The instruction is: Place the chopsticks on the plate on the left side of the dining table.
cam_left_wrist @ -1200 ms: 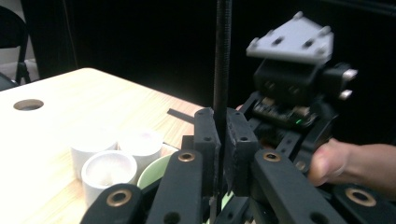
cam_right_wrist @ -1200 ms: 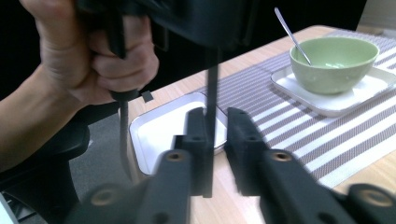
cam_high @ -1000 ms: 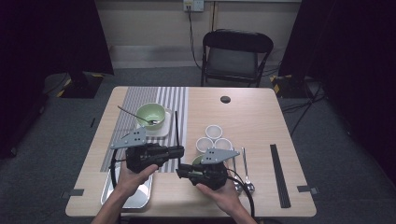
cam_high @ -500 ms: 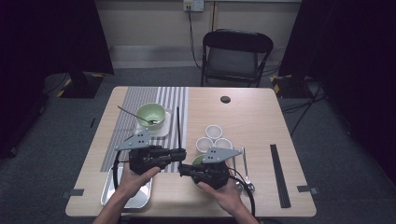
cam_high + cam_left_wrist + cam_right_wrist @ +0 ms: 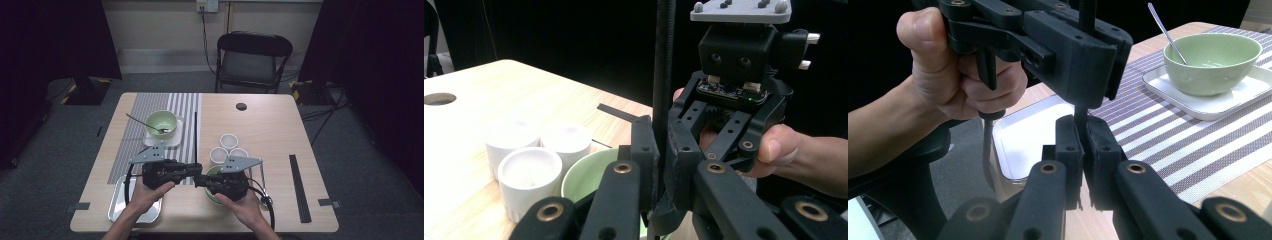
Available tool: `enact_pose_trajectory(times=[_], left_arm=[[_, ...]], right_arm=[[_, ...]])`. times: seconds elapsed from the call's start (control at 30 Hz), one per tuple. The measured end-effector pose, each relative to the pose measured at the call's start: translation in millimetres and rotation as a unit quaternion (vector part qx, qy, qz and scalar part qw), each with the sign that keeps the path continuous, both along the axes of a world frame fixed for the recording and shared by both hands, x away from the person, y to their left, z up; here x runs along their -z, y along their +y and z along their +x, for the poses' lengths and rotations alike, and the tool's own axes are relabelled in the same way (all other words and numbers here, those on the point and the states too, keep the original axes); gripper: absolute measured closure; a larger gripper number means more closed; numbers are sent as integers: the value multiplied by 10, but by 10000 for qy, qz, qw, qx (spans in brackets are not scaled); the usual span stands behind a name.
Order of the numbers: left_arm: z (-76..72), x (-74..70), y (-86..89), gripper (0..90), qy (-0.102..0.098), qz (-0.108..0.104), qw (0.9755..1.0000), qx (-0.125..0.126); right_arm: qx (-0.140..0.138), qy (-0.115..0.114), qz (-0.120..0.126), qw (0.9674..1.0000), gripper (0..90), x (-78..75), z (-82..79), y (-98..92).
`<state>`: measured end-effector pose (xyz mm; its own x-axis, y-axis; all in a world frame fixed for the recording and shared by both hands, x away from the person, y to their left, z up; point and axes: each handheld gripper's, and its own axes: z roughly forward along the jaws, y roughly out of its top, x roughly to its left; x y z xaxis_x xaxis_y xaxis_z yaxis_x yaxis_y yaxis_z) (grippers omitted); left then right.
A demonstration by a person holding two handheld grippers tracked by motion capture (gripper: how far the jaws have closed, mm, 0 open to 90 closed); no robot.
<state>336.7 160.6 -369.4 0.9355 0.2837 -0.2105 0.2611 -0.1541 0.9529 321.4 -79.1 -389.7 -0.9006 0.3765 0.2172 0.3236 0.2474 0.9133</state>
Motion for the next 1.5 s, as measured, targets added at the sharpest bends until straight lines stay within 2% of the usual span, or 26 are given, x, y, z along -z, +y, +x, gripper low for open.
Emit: enact_pose_trajectory(times=[0.07, 0.17, 0.53, 0.73, 0.83, 0.93, 1.07, 1.2, 1.33, 1.5], left_arm=[[7, -4, 9, 848, -2, -20, 10000, 49], [13, -9, 29, 849, -17, -28, 10000, -23], [58, 55, 92, 848, -34, -42, 9999, -158], [71, 106, 63, 848, 12, 2, 9999, -162], [57, 121, 2, 849, 33, 2, 10000, -94], [36, 144, -70, 848, 30, 99, 9999, 20], [18, 162, -128, 848, 40, 186, 9998, 42], [7, 189, -183, 849, 55, 268, 9996, 109], [-11, 214, -243, 849, 80, 352, 9992, 173], [-29, 245, -313, 848, 116, 436, 9984, 339]], right_arm=[[3, -37, 0, 10000, 830, 1, -3, -1], [224, -86, -71, 9997, 618, 0, 1, -12], [468, -254, -82, 9985, 430, -133, 6, -155], [636, -392, 116, 9971, 406, -277, -4, -275], [696, -471, 96, 9964, 414, -336, -14, -305], [745, -518, 118, 9958, 443, -365, -14, -340], [728, -571, 156, 9956, 482, -411, -28, -365], [707, -656, 208, 9951, 482, -456, -47, -355], [722, -604, 248, 9953, 491, -454, -35, -350], [715, -658, 290, 9948, 501, -464, -36, -346]])
